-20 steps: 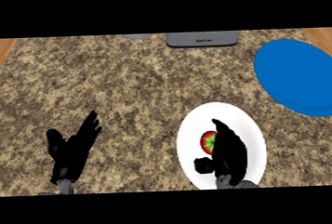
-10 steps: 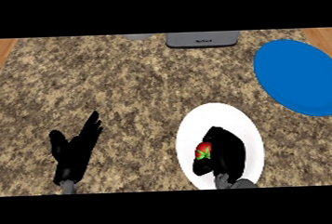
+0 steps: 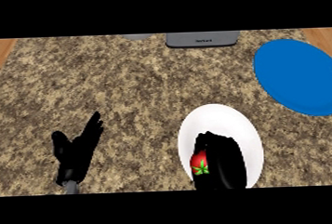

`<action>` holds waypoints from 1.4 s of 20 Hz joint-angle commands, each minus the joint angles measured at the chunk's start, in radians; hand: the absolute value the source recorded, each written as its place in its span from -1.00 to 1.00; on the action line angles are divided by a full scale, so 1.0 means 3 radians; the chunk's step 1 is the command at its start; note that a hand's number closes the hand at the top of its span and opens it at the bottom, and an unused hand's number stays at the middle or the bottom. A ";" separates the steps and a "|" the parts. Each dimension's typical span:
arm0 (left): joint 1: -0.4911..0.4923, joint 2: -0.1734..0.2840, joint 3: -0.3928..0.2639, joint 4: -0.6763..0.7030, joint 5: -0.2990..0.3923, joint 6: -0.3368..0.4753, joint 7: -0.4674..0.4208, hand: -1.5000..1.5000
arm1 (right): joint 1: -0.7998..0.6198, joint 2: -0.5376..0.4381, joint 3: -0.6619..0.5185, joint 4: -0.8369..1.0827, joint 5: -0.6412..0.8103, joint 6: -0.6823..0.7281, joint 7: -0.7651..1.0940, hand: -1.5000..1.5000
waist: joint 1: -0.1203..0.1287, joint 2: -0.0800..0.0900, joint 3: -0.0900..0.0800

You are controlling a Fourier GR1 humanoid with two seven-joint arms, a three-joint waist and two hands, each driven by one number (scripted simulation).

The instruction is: Pick the tomato from the plate and place it in the plate

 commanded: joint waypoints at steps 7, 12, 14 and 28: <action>-0.0048 0.0000 0.0016 -0.0087 0.0001 0.0004 0.0189 0.00 | 0.0415 -0.0495 -0.0235 -0.1234 -0.0108 -0.0681 -0.0630 1.00 | -0.0037 0.0002 -0.0006; 0.0032 0.0000 0.0029 -0.0077 -0.0030 -0.0004 0.0115 0.00 | 0.0533 -0.0485 -0.0850 -0.1265 -0.0628 -0.1015 -0.0734 1.00 | -0.0018 0.0008 -0.0004; 0.0000 0.0031 0.0076 -0.0008 0.0018 -0.0097 0.0062 0.00 | 0.0422 -0.0556 -0.1181 -0.1126 -0.1039 -0.1104 -0.0969 1.00 | -0.0005 0.0016 -0.0004; -0.0056 -0.0096 0.0043 0.0086 -0.0054 -0.0070 0.0091 0.00 | -0.0701 -0.0916 -0.2777 0.0961 -0.2417 -0.1339 -0.2473 1.00 | 0.0066 0.0029 -0.0003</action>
